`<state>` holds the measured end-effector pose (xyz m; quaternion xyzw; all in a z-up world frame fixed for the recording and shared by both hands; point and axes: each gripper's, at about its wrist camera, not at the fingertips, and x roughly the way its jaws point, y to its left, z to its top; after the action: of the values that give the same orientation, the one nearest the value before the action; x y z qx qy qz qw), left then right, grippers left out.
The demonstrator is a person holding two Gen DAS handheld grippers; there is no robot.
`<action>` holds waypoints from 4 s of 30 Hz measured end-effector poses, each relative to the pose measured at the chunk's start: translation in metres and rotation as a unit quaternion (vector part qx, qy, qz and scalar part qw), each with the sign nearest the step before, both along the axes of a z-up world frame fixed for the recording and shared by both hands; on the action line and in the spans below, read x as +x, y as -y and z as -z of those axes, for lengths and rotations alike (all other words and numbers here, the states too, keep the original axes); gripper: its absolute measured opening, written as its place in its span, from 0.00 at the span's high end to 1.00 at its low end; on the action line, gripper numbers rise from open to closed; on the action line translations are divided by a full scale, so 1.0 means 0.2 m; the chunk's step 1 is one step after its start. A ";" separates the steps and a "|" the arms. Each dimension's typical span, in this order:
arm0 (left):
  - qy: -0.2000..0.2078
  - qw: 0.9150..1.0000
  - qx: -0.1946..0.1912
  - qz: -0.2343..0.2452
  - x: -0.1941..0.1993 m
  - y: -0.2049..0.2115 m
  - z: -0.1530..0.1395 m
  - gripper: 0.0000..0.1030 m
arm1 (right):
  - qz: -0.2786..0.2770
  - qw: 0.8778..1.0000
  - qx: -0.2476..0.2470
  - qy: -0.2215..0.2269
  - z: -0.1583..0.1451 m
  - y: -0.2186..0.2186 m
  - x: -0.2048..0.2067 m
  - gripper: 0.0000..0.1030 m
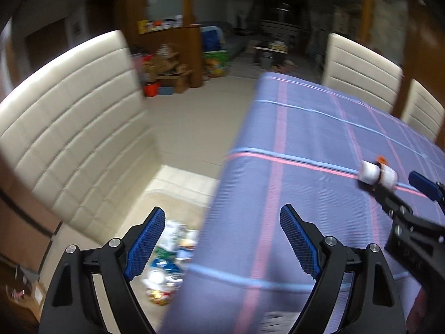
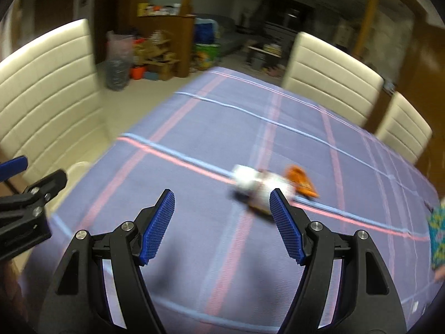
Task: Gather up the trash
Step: 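Move both tools back to the table and grasp the brown bottle with the left tool, then grasp the orange wrapper with the right tool while the left tool holds the bottle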
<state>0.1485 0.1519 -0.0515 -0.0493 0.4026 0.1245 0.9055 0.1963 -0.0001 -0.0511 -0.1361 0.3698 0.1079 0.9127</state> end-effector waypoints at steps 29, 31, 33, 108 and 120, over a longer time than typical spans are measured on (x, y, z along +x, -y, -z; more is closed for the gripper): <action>-0.053 0.988 0.027 0.145 0.61 0.84 0.22 0.20 | 0.072 0.996 0.033 -0.048 0.15 0.65 0.47 0.48; -0.054 0.989 0.025 0.136 0.63 0.81 0.23 0.20 | 0.068 0.995 0.039 -0.054 0.16 0.64 0.49 0.48; -0.051 0.990 0.022 0.132 0.65 0.78 0.24 0.20 | 0.062 0.995 0.050 -0.064 0.18 0.62 0.52 0.48; -0.019 0.991 0.032 0.132 0.14 0.54 0.10 0.56 | 0.043 0.996 0.035 -0.076 0.15 0.49 0.06 0.21; -0.026 0.990 0.034 0.134 0.16 0.56 0.13 0.56 | 0.034 0.990 0.056 -0.128 0.26 0.50 0.12 0.71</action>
<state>0.1802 0.0399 -0.0768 0.0396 0.4247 0.0169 0.9043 0.2206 -0.0994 -0.1033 -0.0570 0.4813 0.1135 0.8673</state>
